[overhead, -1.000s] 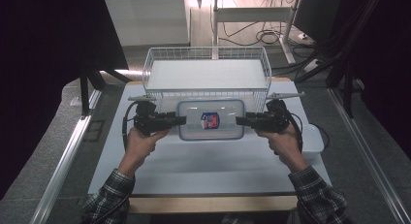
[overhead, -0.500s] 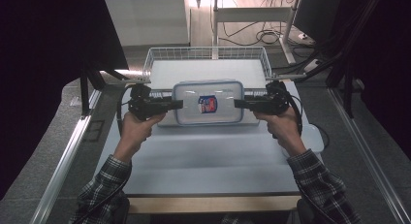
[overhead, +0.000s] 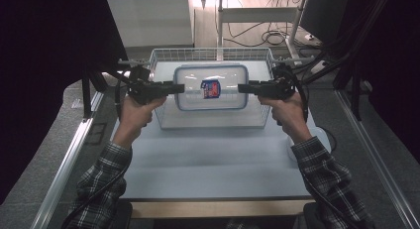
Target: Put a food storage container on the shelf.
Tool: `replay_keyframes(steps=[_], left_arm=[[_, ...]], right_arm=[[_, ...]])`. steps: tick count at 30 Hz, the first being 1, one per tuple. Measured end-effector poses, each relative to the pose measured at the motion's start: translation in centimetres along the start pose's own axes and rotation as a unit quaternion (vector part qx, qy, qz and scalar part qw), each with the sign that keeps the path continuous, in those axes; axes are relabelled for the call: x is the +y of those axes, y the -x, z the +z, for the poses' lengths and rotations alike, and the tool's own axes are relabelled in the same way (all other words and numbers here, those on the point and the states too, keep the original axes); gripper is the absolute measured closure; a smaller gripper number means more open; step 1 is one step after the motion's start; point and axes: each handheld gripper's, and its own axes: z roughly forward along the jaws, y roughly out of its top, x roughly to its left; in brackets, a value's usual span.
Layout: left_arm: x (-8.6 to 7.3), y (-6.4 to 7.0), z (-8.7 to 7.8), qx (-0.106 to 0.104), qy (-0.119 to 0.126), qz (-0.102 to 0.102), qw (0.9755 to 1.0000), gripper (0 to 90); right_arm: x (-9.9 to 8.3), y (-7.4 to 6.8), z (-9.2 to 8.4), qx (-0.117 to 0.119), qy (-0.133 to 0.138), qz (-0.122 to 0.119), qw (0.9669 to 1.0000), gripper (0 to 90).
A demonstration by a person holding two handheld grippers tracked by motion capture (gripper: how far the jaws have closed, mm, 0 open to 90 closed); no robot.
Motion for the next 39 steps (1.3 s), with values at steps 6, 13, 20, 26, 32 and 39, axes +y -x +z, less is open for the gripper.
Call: replay_keyframes(steps=[6, 13, 20, 26, 32, 39], left_arm=[[1.9, -0.9, 0.1, 0.002, 0.003, -0.003, 1.0, 50.2], [3.8, -2.2, 0.8, 0.001, 0.01, -0.011, 0.9999, 50.1], [4.2, -3.5, 2.1, 0.002, 0.009, -0.025, 0.9996, 49.7], [4.1, -3.9, 2.5, 0.002, 0.012, -0.029, 0.9995, 49.0], [4.0, -4.1, 2.6, -0.002, 0.019, -0.023, 0.9996, 48.8], [3.9, -4.6, 2.6, -0.016, 0.024, -0.028, 0.9992, 49.6]], right_arm=[[1.7, 0.8, 0.6, 0.003, 0.005, 0.009, 0.9999, 52.4], [3.4, 1.8, 1.4, -0.003, 0.01, 0.019, 0.9998, 51.9], [4.2, 2.9, 2.0, -0.014, 0.007, 0.032, 0.9994, 51.4], [4.2, 3.5, 2.4, -0.017, 0.008, 0.035, 0.9992, 51.0], [4.1, 3.6, 2.5, -0.016, 0.011, 0.035, 0.9992, 50.2], [4.0, 3.7, 2.5, -0.016, 0.013, 0.033, 0.9992, 49.8]])
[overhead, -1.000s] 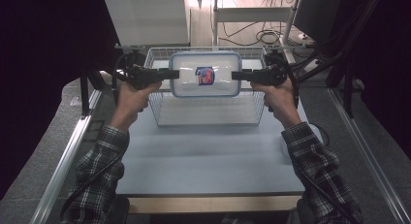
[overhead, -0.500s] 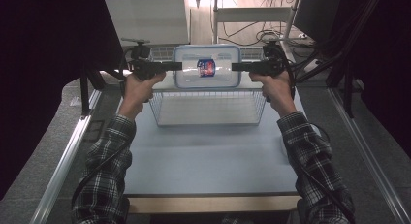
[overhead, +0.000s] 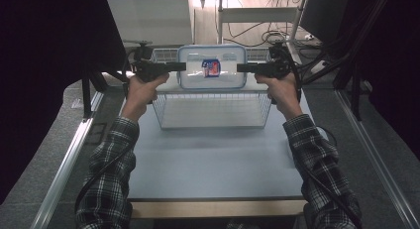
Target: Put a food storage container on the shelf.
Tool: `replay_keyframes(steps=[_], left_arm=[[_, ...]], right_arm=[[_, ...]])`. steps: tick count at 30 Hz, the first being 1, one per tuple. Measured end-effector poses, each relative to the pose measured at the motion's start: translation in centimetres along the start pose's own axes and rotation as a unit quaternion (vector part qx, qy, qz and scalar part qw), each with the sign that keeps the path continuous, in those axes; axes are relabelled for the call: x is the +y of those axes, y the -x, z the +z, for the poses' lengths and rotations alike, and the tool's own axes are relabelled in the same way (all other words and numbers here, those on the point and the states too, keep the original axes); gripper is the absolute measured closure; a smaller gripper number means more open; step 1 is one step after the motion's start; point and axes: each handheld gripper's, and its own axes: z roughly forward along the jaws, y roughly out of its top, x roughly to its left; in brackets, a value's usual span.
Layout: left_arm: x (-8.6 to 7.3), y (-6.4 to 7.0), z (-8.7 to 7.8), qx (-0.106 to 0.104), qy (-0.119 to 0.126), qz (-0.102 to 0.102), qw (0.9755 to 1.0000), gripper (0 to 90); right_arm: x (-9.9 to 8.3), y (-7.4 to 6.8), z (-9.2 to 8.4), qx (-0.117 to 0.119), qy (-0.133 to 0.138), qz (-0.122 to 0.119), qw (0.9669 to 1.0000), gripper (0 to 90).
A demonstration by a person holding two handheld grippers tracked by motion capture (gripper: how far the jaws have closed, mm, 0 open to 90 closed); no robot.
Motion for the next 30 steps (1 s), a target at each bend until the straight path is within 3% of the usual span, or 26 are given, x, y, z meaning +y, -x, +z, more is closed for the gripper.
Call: replay_keyframes(steps=[15, 19, 20, 22, 23, 25, 30], left_arm=[[0.35, -0.43, 0.21, 0.001, -0.008, -0.006, 0.9999, 49.5], [0.41, -0.41, 0.35, 0.008, -0.012, -0.003, 0.9999, 48.9], [0.42, -0.37, 0.45, 0.014, -0.014, -0.003, 0.9998, 48.3], [0.37, -0.59, 0.61, 0.019, -0.019, -0.012, 0.9996, 44.4], [0.27, -0.78, 0.57, 0.011, -0.014, -0.011, 0.9998, 44.9], [0.22, -0.91, 0.52, 0.007, -0.012, -0.011, 0.9998, 46.0], [0.44, -0.97, 0.64, 0.013, -0.015, -0.008, 0.9998, 44.9]], right_arm=[[-0.44, 0.48, 0.31, 0.004, -0.003, 0.007, 1.0, 48.2], [-0.47, 0.33, 0.38, -0.006, -0.019, 0.002, 0.9998, 48.1], [-0.53, 0.31, 0.47, -0.014, -0.026, -0.003, 0.9996, 53.4], [-0.67, 0.18, 0.69, -0.032, -0.034, -0.014, 0.9988, 52.6], [-0.69, 0.28, 0.69, -0.033, -0.024, -0.006, 0.9991, 53.9], [-0.6, 0.56, 0.85, -0.022, -0.032, 0.005, 0.9992, 53.8], [-0.52, 0.32, 0.82, -0.029, -0.035, 0.005, 0.999, 54.4]])
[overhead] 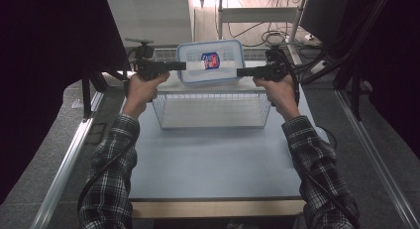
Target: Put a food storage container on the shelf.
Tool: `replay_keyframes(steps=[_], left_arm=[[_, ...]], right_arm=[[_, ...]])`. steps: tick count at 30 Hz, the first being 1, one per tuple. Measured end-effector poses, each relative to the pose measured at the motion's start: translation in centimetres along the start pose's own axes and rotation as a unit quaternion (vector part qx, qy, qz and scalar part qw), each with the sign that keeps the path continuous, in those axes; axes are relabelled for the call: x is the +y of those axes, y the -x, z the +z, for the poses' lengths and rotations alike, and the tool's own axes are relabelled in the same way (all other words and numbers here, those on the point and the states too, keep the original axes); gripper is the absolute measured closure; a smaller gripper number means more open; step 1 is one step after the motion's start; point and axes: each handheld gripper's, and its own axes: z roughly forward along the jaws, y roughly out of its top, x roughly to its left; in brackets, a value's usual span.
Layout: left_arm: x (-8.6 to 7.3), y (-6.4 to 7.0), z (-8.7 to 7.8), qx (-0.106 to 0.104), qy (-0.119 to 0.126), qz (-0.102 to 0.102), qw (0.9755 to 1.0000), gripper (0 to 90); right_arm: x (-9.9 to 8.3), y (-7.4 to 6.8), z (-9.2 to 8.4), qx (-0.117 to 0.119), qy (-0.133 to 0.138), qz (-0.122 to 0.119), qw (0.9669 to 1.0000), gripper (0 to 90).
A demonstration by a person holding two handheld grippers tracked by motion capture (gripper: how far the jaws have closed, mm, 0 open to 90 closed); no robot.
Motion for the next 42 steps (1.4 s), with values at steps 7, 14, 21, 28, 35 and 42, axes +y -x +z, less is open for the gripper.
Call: replay_keyframes(steps=[7, 14, 21, 28, 35, 42], left_arm=[[-0.1, -0.2, 0.5, 0.014, -0.002, -0.002, 0.9999, 37.5], [-0.4, -0.3, 0.1, 0.046, 0.0, 0.013, 0.9989, 40.6], [-0.5, -0.1, 0.5, 0.039, -0.001, 0.009, 0.9992, 43.9], [-0.2, 0.3, 0.7, 0.077, 0.022, 0.018, 0.9966, 44.0], [-0.1, 0.4, 0.6, 0.074, 0.016, 0.009, 0.9971, 45.3], [-0.1, 1.0, 0.5, 0.076, 0.003, 0.016, 0.9969, 45.2]], right_arm=[[0.4, -0.5, 0.1, -0.022, 0.005, -0.001, 0.9997, 55.0], [0.7, -0.5, 0.4, -0.016, 0.01, 0.014, 0.9997, 53.9], [0.8, -0.6, 0.6, -0.031, 0.02, 0.012, 0.9992, 54.9], [1.5, -1.4, 1.0, -0.074, 0.039, -0.024, 0.9962, 59.6], [1.8, -1.2, 1.1, -0.074, 0.036, -0.022, 0.9964, 60.7], [1.7, -1.3, 0.6, -0.071, 0.026, -0.022, 0.9969, 61.0]])
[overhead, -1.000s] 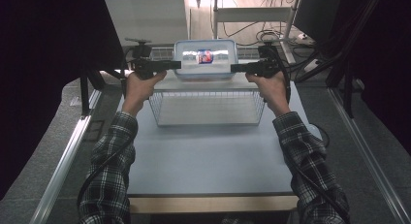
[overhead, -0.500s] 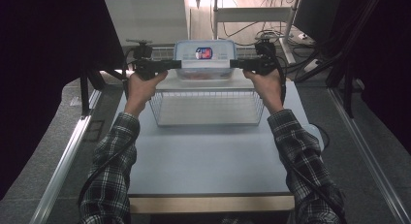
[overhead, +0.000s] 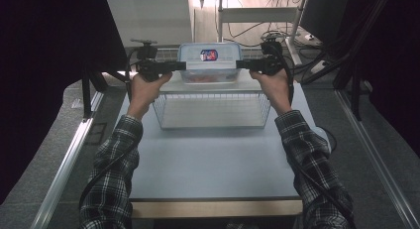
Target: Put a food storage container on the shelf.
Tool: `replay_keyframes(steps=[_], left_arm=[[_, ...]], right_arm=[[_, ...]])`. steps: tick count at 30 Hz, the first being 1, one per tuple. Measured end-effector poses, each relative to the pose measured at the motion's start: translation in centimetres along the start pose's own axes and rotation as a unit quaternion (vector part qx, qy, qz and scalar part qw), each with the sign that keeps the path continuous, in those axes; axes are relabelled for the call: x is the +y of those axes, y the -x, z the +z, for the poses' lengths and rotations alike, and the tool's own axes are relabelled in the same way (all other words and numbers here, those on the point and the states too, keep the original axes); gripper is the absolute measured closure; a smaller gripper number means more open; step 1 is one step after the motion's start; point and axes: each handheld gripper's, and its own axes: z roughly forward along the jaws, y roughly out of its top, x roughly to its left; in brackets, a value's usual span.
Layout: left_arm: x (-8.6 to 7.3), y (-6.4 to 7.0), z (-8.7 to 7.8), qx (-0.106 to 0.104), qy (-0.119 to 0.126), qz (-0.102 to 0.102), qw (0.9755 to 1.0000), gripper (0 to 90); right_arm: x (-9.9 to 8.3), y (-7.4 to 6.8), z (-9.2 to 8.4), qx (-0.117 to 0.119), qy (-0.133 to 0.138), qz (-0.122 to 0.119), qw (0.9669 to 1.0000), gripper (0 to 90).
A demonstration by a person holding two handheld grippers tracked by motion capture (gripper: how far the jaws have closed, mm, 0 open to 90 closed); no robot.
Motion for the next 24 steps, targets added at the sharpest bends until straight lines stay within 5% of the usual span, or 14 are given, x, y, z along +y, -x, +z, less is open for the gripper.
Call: replay_keyframes(steps=[8, 12, 18, 24], left_arm=[[0.2, 0.1, 0.1, 0.01, 0.006, 0.012, 0.9999, 44.5], [0.0, 0.5, -0.4, -0.001, 0.013, 0.031, 0.9995, 38.0], [-0.8, 1.8, -0.9, -0.002, 0.009, 0.08, 0.9968, 25.4], [-2.2, 2.5, -1.1, -0.01, 0.0, 0.098, 0.9951, 18.9]], right_arm=[[0.1, 0.2, 0.1, 0.002, 0.005, 0.006, 1.0, 60.2], [-0.2, 0.1, -0.3, 0.015, 0.016, -0.001, 0.9998, 52.8], [-0.9, -0.5, -1.2, 0.023, 0.023, -0.031, 0.999, 39.8], [-2.0, -0.9, -1.6, 0.017, 0.022, -0.059, 0.9979, 29.9]])
